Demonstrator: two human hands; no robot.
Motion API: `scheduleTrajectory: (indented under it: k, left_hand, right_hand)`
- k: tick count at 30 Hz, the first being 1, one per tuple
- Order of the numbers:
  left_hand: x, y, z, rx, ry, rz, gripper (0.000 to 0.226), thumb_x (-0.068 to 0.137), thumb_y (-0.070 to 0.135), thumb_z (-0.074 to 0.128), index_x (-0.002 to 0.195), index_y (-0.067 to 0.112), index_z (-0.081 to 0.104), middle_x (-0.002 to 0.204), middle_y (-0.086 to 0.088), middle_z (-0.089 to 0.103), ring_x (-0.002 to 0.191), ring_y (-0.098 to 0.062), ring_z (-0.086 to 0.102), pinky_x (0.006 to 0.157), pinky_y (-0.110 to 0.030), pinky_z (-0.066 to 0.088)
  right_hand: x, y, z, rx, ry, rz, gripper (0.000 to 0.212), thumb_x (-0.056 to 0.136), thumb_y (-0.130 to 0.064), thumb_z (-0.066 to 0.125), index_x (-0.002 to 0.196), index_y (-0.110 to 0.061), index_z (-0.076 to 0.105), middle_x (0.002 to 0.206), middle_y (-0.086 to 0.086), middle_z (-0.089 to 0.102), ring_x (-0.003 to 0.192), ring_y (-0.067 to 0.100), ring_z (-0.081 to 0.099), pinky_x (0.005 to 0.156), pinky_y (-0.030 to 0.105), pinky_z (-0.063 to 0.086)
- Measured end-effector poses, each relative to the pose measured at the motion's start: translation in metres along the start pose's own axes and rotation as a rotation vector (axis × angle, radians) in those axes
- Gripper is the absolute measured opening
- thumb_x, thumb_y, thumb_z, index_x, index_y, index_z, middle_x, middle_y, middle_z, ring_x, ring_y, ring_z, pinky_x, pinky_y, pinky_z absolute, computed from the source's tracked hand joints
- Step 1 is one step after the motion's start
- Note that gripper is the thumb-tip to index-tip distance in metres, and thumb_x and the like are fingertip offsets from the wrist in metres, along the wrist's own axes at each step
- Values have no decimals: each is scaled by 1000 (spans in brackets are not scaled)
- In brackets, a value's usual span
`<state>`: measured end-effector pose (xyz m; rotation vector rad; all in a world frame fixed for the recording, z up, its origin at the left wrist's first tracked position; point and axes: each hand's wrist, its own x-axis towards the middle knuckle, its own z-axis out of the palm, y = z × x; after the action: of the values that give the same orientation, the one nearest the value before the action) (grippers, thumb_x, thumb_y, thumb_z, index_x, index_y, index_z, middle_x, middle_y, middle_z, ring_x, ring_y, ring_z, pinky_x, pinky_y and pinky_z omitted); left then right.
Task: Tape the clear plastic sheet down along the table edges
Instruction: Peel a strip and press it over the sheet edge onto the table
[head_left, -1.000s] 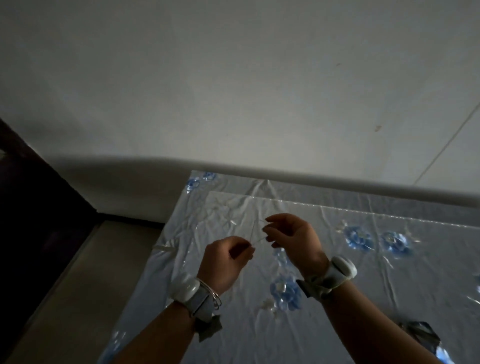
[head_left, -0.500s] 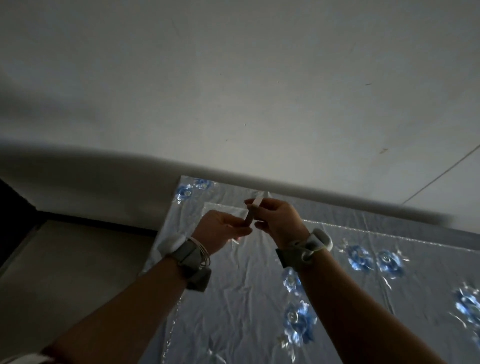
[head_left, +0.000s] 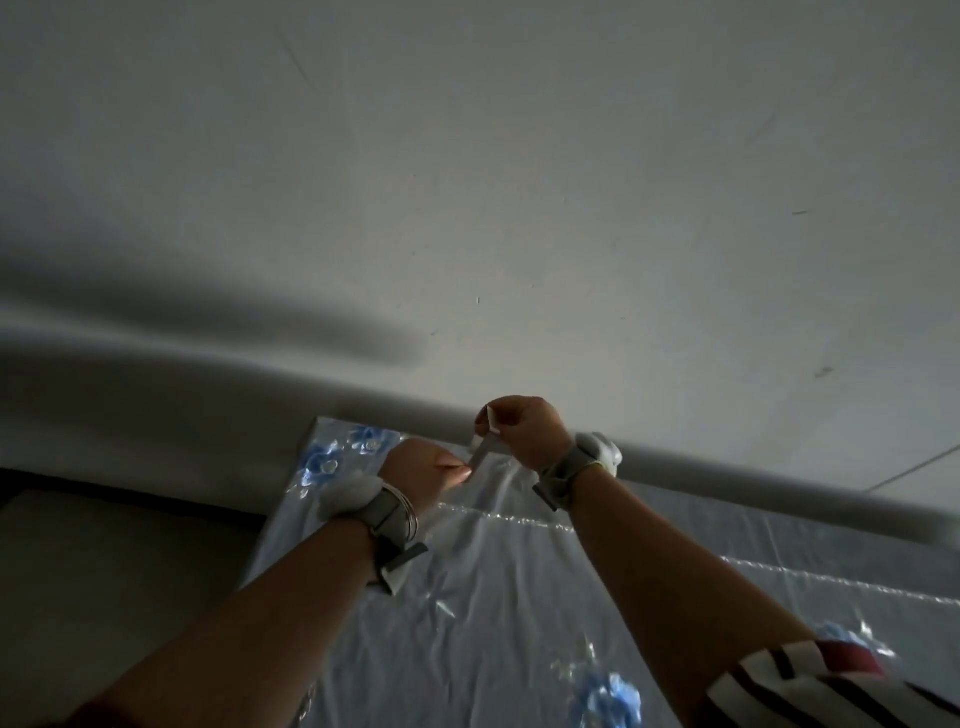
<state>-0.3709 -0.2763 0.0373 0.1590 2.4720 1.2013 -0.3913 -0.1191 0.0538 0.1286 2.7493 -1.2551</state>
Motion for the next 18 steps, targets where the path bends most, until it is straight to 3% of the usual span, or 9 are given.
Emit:
scheduleTrajectory:
  k: [3,6,10,14,18]
  left_hand:
    - [28,-6,15,28,13,-10,22,87,24,57,87,10,74,93,-10,74,63,-5,54,58,-11,36]
    - [48,-9,29,67,49,12,27,87,25,55,77,9,75,84,-9,75,63,-8,59,59,-15,39]
    - [63,-12,43,0,67,-65,25,82,19,60,69,3,73,80,-20,73,71,-24,65,73,-31,51]
    - [75,-16,51,198,44,-51,22,84,17,57,80,3,73,89,-21,72,90,-33,65,74,-33,49]
    - [77,-16,54,342,8,-12,28,88,19,49,74,-2,61,92,-25,67,90,-39,62,72,-39,48]
  right_hand:
    - [29,19,11,-90,35,-23,6,78,-16,68,78,-12,73,72,3,68,74,18,61,71,28,46]
    - [52,37,17,-132,31,-15,5,76,-16,68,74,-13,72,68,0,64,69,16,56,67,25,42]
    - [69,53,23,-150,-5,21,13,78,-21,70,83,-10,72,86,12,73,86,26,65,80,35,51]
    - [80,71,34,-213,-54,28,17,81,-24,67,93,-15,73,97,10,72,94,25,64,83,31,47]
    - [81,80,44,-265,-124,79,20,82,-20,64,99,-15,73,105,11,71,101,27,63,85,29,46]
